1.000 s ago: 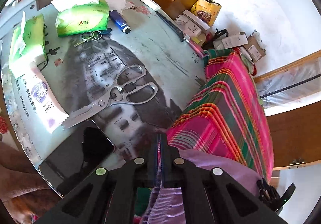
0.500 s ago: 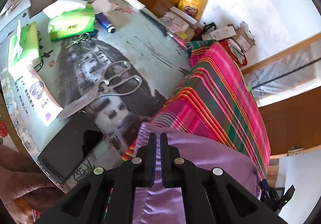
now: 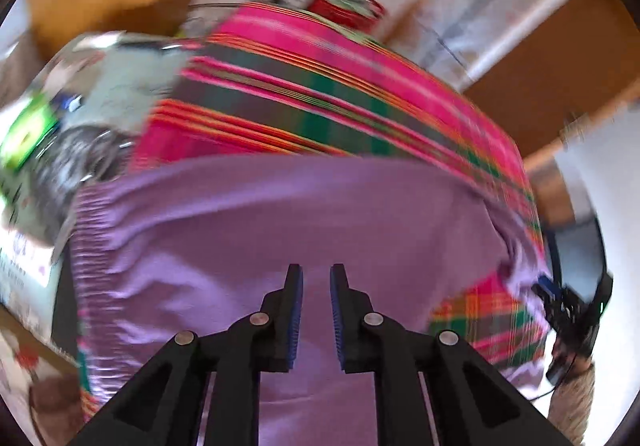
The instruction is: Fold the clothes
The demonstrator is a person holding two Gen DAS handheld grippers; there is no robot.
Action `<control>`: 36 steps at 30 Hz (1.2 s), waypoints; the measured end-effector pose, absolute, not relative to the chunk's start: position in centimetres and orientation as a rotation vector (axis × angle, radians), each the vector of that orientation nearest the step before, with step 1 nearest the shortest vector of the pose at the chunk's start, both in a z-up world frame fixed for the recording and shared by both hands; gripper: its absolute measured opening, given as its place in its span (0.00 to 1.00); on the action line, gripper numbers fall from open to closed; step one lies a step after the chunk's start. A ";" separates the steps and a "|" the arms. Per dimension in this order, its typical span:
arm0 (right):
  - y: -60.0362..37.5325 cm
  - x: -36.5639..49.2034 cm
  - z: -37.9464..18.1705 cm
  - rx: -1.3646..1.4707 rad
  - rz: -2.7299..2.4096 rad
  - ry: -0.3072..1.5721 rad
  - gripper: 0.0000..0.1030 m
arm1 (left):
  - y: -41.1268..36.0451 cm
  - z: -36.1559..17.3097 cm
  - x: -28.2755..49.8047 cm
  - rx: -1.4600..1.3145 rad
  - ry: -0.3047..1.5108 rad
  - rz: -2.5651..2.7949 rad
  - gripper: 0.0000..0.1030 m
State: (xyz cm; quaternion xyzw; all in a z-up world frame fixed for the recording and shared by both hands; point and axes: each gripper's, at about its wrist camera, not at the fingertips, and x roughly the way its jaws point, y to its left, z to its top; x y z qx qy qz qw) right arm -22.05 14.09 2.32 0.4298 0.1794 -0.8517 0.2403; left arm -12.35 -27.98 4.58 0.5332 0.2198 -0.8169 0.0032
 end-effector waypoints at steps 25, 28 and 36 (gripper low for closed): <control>18.5 -23.5 2.9 1.012 -2.491 0.661 0.08 | -17.1 1.3 -16.0 1.861 0.437 -2.552 0.15; 19.2 -25.3 5.1 0.949 -2.580 0.659 0.08 | -17.5 1.3 -16.5 1.861 0.470 -2.535 0.15; 19.5 -28.3 5.9 0.939 -2.600 0.737 0.08 | -18.9 0.2 -17.2 1.892 0.574 -2.466 0.15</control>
